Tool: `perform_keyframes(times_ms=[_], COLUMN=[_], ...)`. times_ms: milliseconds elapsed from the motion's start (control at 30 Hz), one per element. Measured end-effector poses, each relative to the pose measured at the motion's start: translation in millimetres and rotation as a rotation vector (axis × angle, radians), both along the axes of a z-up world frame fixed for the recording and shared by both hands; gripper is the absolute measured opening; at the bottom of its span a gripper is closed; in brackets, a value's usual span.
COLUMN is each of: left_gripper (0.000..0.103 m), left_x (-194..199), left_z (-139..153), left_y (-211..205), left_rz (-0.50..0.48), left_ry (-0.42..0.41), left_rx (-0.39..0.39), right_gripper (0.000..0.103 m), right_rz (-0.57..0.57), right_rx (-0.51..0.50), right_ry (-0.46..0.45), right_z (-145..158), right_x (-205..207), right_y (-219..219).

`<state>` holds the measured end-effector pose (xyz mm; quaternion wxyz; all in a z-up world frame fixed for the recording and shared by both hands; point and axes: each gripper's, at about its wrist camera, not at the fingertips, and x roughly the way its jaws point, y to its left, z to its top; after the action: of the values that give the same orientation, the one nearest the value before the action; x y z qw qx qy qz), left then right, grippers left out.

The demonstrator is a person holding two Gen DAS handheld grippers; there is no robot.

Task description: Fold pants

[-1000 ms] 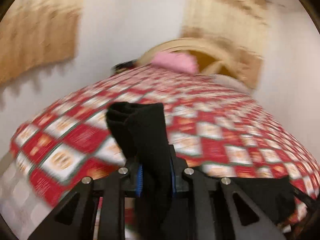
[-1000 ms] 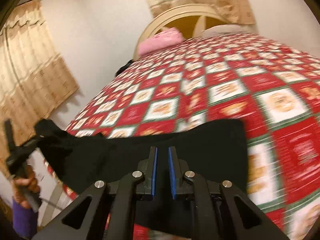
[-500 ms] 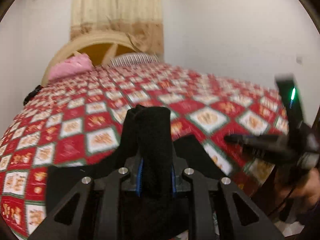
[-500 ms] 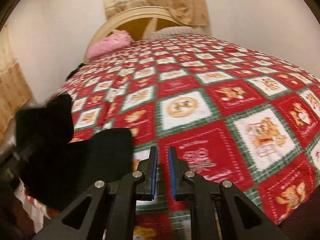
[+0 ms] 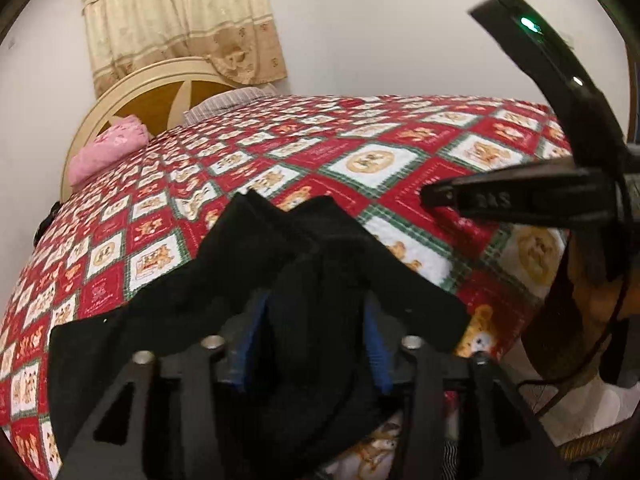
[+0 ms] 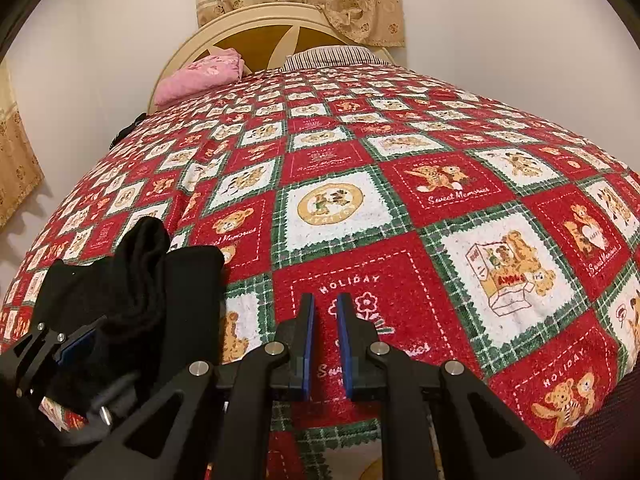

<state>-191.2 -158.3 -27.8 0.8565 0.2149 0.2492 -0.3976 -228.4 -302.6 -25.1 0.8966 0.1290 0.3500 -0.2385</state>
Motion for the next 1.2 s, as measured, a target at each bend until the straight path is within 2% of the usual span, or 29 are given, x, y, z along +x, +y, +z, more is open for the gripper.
perform_keyframes(times_ms=[100,233,400,433,533,567,600,633,667,700,800,867,967,1067,1200], left_gripper=[0.068,0.094,0.098,0.103,0.103,0.103,0.103,0.103,0.103,0.103,0.103,0.103,0.103,0.103,0.103], left_x=[-6.7,-6.9,10.2,16.7,40.9,52.8,59.5,69.2,80.2,85.8,101.7,105.2,109.6,108.0,107.8], left_z=[5.7,21.4,57.9,64.5,75.8,75.3,72.7,68.7,62.2,56.9,39.1,29.1,18.1,14.4,15.1], left_y=[4.2,19.7,68.8,82.7,123.7,137.9,145.0,153.5,162.7,166.8,177.7,177.8,174.0,173.3,181.4], left_rz=[-0.027,-0.007,0.077,0.113,0.277,0.354,0.394,0.446,0.511,0.546,0.626,0.644,0.664,0.663,0.666], left_ry=[-0.014,-0.006,0.01,0.011,0.009,0.007,0.007,0.012,0.026,0.037,0.087,0.107,0.093,0.068,0.072], left_rx=[-0.003,-0.046,-0.17,-0.204,-0.272,-0.27,-0.265,-0.258,-0.243,-0.233,-0.198,-0.173,-0.108,-0.073,-0.082], right_gripper=[0.012,0.012,0.012,0.012,0.012,0.018,0.037,0.049,0.065,0.067,0.067,0.067,0.067,0.066,0.028], right_rz=[0.001,-0.002,0.01,0.007,0.046,0.071,0.108,0.137,0.166,0.193,0.284,0.311,0.292,0.256,0.234], right_rx=[0.001,-0.006,0.02,0.022,0.039,0.05,0.064,0.074,0.083,0.088,0.042,0.022,0.044,0.118,0.077], right_ry=[0.003,0.008,-0.027,-0.057,-0.155,-0.183,-0.211,-0.228,-0.244,-0.256,-0.211,-0.18,-0.115,-0.053,-0.022], right_z=[0.4,0.5,4.5,9.5,27.9,33.2,39.0,42.6,45.0,46.4,43.7,37.4,19.7,-1.8,-9.6], right_x=[0.7,1.2,-1.5,-5.3,-13.3,-14.6,-15.1,-13.9,-13.0,-11.7,3.3,13.7,30.0,45.0,46.2], right_y=[-0.2,1.9,0.5,0.6,6.8,11.1,18.7,25.5,33.9,42.5,77.5,90.3,95.2,90.5,88.2])
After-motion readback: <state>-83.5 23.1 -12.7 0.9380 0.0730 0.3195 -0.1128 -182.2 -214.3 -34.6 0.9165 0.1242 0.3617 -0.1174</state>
